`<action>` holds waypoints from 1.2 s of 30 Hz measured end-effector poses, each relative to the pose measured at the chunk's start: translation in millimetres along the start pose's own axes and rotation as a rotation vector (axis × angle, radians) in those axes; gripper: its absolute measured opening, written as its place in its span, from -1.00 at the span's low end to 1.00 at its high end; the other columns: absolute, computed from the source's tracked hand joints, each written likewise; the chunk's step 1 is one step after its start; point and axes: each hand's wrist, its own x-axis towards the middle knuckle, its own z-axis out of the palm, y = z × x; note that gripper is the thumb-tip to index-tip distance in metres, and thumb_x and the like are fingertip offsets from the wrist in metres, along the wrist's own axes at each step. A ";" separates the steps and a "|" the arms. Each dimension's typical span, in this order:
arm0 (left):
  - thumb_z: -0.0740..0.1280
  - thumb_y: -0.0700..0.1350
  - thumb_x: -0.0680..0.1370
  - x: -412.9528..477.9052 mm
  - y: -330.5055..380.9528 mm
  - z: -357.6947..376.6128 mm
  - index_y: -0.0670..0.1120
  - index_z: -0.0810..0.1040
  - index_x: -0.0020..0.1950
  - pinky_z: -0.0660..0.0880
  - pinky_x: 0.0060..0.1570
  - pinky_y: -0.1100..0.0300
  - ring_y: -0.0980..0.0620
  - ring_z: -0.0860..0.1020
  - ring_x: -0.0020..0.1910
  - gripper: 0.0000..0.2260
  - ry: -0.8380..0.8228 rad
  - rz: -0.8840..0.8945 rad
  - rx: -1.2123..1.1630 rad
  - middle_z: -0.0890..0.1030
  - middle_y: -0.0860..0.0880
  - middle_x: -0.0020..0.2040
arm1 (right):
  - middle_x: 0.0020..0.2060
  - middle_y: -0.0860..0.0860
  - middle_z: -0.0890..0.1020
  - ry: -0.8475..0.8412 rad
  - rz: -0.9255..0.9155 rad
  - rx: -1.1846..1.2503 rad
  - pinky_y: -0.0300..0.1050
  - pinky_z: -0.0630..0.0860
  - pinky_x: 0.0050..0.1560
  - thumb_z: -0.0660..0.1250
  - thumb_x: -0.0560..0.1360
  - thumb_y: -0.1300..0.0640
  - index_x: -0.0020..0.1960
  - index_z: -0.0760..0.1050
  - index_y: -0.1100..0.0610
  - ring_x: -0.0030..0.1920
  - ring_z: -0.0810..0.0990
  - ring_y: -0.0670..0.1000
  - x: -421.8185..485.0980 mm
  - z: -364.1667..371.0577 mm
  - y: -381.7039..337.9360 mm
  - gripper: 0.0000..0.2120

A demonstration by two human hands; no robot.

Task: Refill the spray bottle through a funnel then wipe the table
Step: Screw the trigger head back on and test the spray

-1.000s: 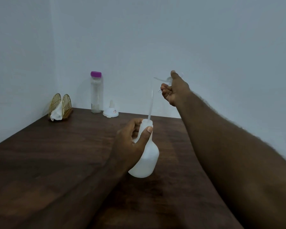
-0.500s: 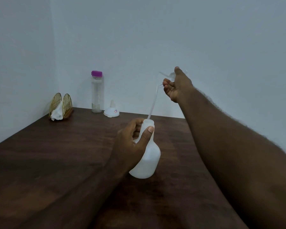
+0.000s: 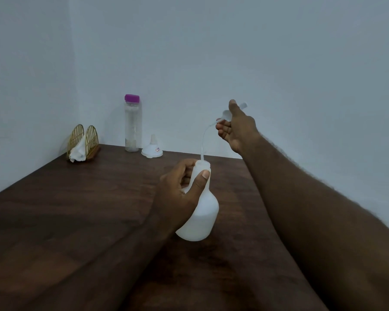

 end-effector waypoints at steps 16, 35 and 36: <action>0.28 0.16 0.49 0.4 -2.9 1.5 -0.04 0.48 0.32 0.32 -0.13 0.53 0.21 0.47 0.01 -0.54 -0.009 -0.055 0.074 0.58 0.02 0.20 | -0.03 0.21 0.63 -0.432 -0.503 -0.593 0.10 0.61 -0.23 0.19 0.66 0.07 0.19 0.44 0.24 -0.33 0.65 0.16 -96.3 3.9 -16.0 -0.75; 0.33 0.11 0.49 -0.9 -5.9 1.8 0.10 0.49 0.17 0.50 -0.07 0.43 0.34 0.57 -0.05 -0.72 0.054 0.079 -0.019 0.57 0.27 -0.06 | -0.21 0.03 0.62 -0.249 -0.560 -0.857 0.03 0.56 -0.12 0.27 0.60 -0.02 0.00 0.49 0.16 -0.17 0.60 0.00 -142.2 -17.0 27.0 -0.77; 0.33 0.09 0.50 -1.2 -5.2 1.8 0.13 0.48 0.17 0.50 -0.07 0.44 0.35 0.57 -0.04 -0.74 0.057 0.080 -0.028 0.56 0.30 -0.07 | -0.21 0.03 0.63 -0.246 -0.557 -0.855 0.03 0.55 -0.12 0.27 0.59 -0.02 0.00 0.49 0.16 -0.17 0.61 0.01 -142.1 -16.9 29.9 -0.77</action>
